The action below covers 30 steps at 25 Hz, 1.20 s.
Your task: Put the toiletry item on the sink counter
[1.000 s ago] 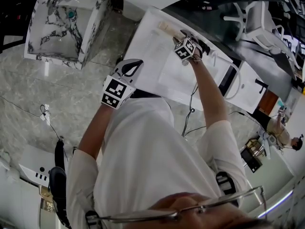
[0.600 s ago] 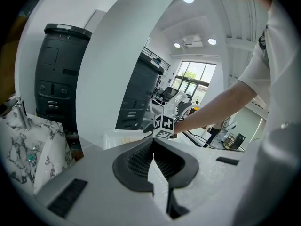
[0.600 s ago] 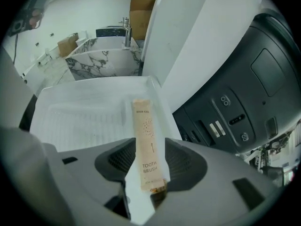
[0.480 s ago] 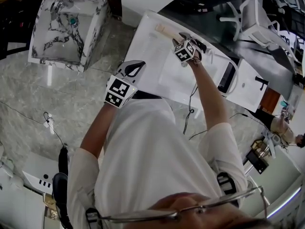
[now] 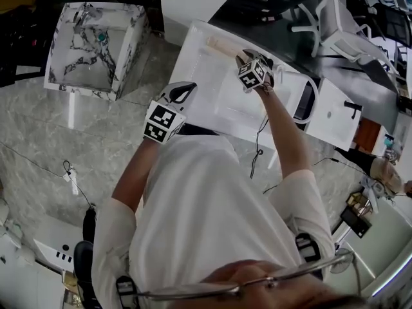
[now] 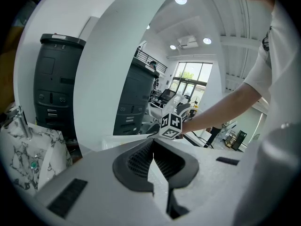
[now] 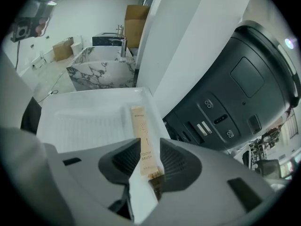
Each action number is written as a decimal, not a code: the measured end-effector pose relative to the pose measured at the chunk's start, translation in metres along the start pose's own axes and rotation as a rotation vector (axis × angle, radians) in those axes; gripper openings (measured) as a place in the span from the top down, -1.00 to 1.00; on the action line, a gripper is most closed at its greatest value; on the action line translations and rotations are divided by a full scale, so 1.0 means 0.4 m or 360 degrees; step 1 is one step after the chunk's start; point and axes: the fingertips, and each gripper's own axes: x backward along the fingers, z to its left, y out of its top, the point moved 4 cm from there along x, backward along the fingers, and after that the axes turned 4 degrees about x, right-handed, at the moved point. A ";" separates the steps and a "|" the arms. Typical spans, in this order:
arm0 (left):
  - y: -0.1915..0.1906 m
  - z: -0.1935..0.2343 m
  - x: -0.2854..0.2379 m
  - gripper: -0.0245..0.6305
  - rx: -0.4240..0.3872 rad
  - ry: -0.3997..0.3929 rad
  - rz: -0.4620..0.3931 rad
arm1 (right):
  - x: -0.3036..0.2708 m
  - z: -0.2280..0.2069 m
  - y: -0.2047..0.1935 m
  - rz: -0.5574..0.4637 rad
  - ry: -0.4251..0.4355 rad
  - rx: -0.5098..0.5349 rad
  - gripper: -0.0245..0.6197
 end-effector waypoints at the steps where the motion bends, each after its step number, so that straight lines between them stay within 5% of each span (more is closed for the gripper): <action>1: 0.002 -0.004 0.002 0.91 -0.0003 0.0003 -0.0006 | 0.011 -0.001 0.000 -0.0010 -0.0010 -0.0002 0.52; 14: 0.009 -0.061 0.015 0.91 0.0004 -0.0011 -0.0033 | 0.201 0.018 -0.002 -0.0231 -0.0106 -0.0465 0.74; 30: 0.003 -0.103 0.020 0.91 0.0064 -0.0063 -0.0051 | 0.466 0.038 -0.016 -0.0554 -0.0279 -0.0837 0.83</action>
